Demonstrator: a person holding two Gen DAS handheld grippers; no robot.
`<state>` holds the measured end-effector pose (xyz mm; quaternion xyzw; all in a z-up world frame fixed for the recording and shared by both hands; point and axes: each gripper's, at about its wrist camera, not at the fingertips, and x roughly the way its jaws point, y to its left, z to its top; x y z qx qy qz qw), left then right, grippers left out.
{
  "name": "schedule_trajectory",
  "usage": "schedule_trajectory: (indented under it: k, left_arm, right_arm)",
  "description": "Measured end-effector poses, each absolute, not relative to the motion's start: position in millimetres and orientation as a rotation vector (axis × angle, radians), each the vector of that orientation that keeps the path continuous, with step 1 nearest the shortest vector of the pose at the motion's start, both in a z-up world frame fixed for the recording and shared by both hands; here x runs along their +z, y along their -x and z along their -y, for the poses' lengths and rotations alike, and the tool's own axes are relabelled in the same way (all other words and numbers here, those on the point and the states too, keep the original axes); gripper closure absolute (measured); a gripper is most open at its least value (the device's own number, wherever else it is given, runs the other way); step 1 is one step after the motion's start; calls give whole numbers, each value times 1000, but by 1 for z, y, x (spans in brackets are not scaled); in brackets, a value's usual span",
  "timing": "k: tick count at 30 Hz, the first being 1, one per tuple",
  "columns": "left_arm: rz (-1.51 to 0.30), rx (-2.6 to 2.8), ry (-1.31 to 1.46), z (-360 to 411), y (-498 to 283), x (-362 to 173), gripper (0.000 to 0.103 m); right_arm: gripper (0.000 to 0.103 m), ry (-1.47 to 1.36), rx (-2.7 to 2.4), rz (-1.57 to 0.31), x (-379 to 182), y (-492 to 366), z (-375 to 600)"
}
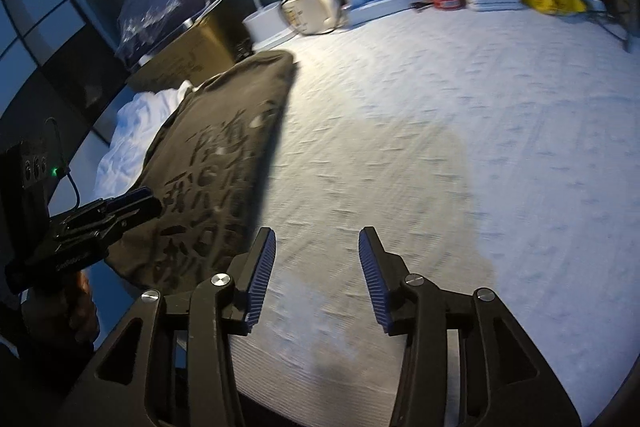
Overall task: Fold small clothes
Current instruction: 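Pull both tools back up from the folded shirt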
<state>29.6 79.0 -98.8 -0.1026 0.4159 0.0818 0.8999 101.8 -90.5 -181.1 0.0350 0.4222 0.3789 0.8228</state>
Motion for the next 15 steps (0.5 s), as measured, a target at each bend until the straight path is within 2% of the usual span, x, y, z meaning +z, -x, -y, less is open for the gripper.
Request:
schedule_trajectory:
  k: [11, 13, 14, 15]
  left_arm:
    - [-866, 82, 185, -43, -57, -90, 28]
    - [-844, 66, 161, -35, -59, -85, 23]
    - [-828, 64, 141, -30, -60, -81, 16]
    - [-816, 63, 132, -28, -61, -78, 13]
  right_arm:
    - [56, -98, 692, -842, -164, -107, 148]
    - [56, -94, 666, -825, -160, -107, 157]
    - [56, -91, 654, -817, -158, -108, 162]
    - [55, -89, 639, -807, -155, -108, 167]
